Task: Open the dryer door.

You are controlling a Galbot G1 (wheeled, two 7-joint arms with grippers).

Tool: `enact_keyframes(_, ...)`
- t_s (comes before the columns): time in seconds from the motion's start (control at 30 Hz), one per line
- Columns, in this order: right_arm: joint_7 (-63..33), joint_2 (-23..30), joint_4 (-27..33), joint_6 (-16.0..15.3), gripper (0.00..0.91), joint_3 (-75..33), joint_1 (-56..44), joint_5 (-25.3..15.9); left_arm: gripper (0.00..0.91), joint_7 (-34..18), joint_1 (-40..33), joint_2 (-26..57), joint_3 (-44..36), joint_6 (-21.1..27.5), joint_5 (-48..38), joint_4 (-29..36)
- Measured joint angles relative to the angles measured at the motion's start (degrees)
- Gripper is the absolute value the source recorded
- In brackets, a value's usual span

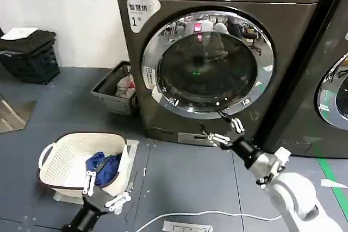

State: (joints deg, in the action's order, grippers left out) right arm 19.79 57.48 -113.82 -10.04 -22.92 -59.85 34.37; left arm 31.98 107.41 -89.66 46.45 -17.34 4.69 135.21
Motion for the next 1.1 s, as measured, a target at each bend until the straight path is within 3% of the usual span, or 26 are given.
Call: enact_keyframes(1.1, 0.8, 3.5, 19.5, 0.5, 0.907, 13.7, 21.4, -1.0, 0.907, 0.0, 0.4, -1.3, -0.3, -0.2, 1.1, 0.1)
